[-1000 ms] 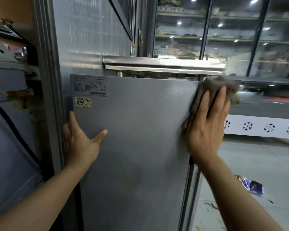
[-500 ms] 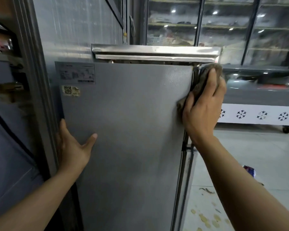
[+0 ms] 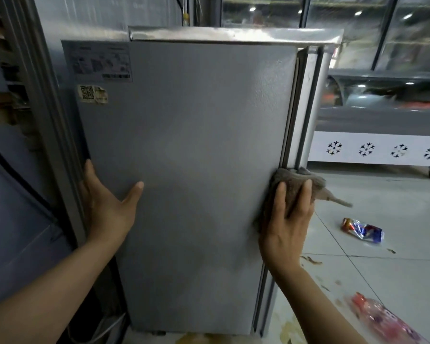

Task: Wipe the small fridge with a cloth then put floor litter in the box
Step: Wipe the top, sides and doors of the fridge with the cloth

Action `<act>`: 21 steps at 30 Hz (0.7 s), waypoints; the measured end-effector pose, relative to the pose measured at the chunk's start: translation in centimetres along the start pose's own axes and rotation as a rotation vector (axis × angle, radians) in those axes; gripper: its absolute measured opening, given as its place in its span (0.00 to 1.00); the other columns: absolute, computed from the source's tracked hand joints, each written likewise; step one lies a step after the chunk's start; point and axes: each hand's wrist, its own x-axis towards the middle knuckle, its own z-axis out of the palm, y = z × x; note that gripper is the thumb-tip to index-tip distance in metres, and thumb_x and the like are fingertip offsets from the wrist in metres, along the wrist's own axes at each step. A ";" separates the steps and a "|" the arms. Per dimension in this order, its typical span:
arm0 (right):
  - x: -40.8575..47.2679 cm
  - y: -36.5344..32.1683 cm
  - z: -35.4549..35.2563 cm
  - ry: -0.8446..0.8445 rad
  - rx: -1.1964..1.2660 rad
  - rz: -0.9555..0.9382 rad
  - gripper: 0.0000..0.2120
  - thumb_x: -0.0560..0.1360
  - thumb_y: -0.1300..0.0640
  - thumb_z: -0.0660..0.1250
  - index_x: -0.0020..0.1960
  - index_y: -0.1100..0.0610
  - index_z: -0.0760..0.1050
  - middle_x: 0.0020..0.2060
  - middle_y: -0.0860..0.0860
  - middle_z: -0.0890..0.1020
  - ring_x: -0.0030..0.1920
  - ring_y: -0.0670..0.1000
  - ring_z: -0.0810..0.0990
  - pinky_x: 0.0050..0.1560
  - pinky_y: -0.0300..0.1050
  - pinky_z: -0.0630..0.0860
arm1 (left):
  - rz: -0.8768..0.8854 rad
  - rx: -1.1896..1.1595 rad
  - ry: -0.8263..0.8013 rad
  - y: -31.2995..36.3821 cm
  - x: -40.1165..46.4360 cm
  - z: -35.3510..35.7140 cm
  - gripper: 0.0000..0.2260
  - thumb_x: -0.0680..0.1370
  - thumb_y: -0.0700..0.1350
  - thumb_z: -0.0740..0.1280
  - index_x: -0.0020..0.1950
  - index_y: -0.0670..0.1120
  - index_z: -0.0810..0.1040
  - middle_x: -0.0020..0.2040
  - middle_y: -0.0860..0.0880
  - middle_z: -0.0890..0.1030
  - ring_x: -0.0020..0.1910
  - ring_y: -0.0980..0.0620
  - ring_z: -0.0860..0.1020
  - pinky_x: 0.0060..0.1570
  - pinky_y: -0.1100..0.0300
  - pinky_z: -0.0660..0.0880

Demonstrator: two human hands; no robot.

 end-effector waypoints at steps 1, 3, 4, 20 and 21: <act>0.8 -0.2 -0.1 -0.009 -0.030 -0.083 0.33 0.68 0.71 0.64 0.71 0.60 0.60 0.71 0.63 0.53 0.70 0.70 0.55 0.71 0.60 0.53 | -0.004 0.007 -0.022 -0.5 -0.3 -0.1 0.42 0.70 0.49 0.73 0.76 0.45 0.51 0.74 0.43 0.61 0.72 0.45 0.63 0.71 0.52 0.61; 3.4 -0.6 0.0 -0.015 -0.062 -0.194 0.33 0.70 0.64 0.65 0.73 0.56 0.60 0.73 0.60 0.54 0.72 0.67 0.54 0.73 0.58 0.47 | -0.029 0.033 -0.068 -1.8 -0.8 -0.1 0.42 0.70 0.49 0.74 0.76 0.45 0.52 0.74 0.43 0.63 0.71 0.44 0.65 0.70 0.48 0.63; 4.6 -1.0 0.2 -0.007 -0.062 -0.210 0.32 0.72 0.61 0.65 0.74 0.55 0.59 0.74 0.59 0.54 0.73 0.65 0.53 0.74 0.56 0.46 | -0.047 0.051 -0.086 -2.4 -1.0 0.0 0.42 0.70 0.50 0.74 0.76 0.44 0.53 0.73 0.43 0.65 0.70 0.43 0.66 0.69 0.47 0.65; 4.1 -3.5 1.4 -0.150 -0.053 -0.477 0.26 0.77 0.48 0.58 0.73 0.51 0.60 0.74 0.55 0.57 0.70 0.61 0.61 0.67 0.58 0.57 | -0.097 0.028 -0.134 -5.5 -1.0 -0.1 0.35 0.70 0.53 0.72 0.71 0.47 0.60 0.68 0.44 0.69 0.64 0.43 0.71 0.62 0.49 0.71; 5.3 -4.7 1.8 -0.105 -0.051 -0.441 0.25 0.77 0.48 0.57 0.73 0.52 0.61 0.74 0.55 0.57 0.71 0.61 0.59 0.68 0.58 0.56 | -0.118 0.022 -0.152 -5.8 -1.2 -0.2 0.33 0.70 0.54 0.72 0.70 0.46 0.62 0.67 0.45 0.71 0.63 0.43 0.73 0.59 0.51 0.72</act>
